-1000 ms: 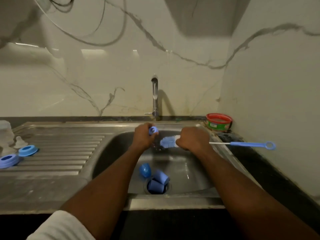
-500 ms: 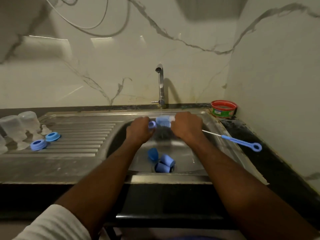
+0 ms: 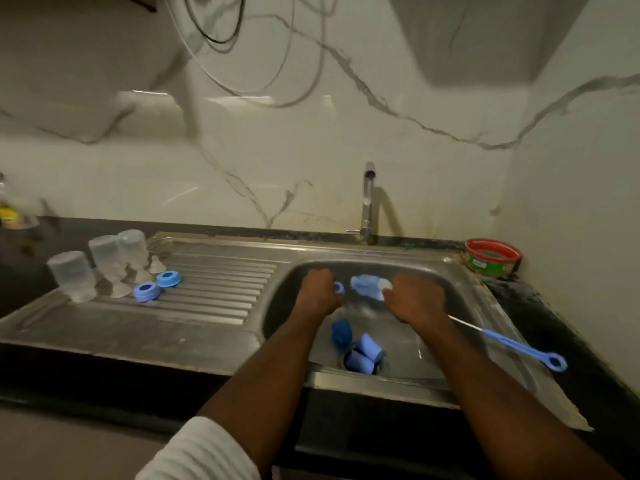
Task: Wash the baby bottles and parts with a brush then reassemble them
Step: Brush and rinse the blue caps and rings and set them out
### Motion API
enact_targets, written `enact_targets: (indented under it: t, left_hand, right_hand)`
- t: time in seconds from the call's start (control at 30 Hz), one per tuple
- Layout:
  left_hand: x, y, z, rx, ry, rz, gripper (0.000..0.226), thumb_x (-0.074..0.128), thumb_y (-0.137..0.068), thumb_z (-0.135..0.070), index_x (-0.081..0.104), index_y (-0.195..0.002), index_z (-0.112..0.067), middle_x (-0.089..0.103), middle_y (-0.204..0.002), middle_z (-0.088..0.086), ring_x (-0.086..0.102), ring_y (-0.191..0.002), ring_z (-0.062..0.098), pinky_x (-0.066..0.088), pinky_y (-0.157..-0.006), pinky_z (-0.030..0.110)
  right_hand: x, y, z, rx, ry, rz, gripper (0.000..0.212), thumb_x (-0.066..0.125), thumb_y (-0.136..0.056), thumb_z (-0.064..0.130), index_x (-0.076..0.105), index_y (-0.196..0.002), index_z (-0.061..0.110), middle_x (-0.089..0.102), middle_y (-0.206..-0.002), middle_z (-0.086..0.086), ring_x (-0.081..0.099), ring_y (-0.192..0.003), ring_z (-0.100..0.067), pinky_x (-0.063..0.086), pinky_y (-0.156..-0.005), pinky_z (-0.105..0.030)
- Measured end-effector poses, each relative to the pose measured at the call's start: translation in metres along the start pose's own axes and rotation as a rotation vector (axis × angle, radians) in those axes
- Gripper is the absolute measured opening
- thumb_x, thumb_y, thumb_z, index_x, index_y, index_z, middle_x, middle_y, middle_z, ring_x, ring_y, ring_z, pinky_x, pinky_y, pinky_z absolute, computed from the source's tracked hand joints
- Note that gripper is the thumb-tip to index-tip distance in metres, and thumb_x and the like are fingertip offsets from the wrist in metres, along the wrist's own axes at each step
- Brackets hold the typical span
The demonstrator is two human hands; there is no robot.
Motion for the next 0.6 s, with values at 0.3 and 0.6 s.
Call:
enact_targets:
  t: [0.3,0.6]
  left_hand:
    - [-0.084,0.034,0.041,0.038,0.063,-0.169,0.015,0.069,-0.089,-0.032,0.063,-0.088,-0.018,0.066,-0.092,0.004,0.064,-0.089,0.022,0.051,-0.079,0.033]
    - [-0.194,0.033,0.184,-0.204,-0.160,-0.255,0.031,0.065,-0.088,-0.047,0.073,-0.105,-0.022,0.071,-0.103,0.000,0.065,-0.100,0.022,0.051,-0.082,0.032]
  right_hand:
    - [-0.027,0.030,0.089,-0.057,-0.099,-0.114,0.039,0.041,-0.102,0.048,0.053,-0.126,0.020,0.067,-0.118,-0.011,0.065,-0.106,-0.031,0.048,-0.082,-0.040]
    - [-0.037,0.023,0.252,-0.293,-0.250,0.009,0.045,0.047,-0.098,0.054,0.063,-0.119,0.018,0.068,-0.121,-0.004,0.065,-0.111,-0.029,0.049,-0.088,-0.036]
Point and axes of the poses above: each hand's wrist, its own y-axis away from the middle knuckle, its own x-axis out of the palm, z = x × y, the point moved 3 cm from there along -y, towards the middle knuckle
